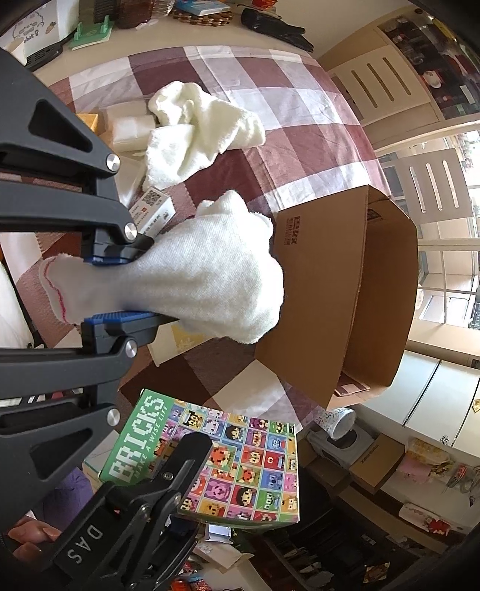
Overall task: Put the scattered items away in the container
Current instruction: 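Carry the sock and BRICKS box in both tools over the cardboard box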
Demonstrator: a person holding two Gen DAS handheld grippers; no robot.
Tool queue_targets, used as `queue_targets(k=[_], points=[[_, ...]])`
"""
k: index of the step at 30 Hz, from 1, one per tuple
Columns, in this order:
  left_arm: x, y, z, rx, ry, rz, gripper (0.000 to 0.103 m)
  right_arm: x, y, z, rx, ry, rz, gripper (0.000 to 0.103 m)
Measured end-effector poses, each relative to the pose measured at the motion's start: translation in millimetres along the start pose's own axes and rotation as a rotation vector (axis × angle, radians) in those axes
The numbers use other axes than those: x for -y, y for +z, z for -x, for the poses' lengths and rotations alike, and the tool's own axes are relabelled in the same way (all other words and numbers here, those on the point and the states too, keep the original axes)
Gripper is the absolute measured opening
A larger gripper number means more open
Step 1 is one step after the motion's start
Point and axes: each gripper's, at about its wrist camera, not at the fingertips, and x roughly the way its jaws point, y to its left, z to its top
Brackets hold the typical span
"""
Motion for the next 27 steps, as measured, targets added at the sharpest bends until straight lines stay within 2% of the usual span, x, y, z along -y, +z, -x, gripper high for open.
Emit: queue_targets(k=[19, 27], points=[[-17.0, 23.0, -9.1, -0.009, 0.008, 0.031, 0.019, -16.9, 22.4, -16.5, -0.017, 0.018, 0.055, 0.047], [-22.2, 42.0, -13.7, -0.007, -0.014, 0.046, 0.019, -20.1, 38.5, -21.4, -0.007, 0.027, 0.075, 0.047]])
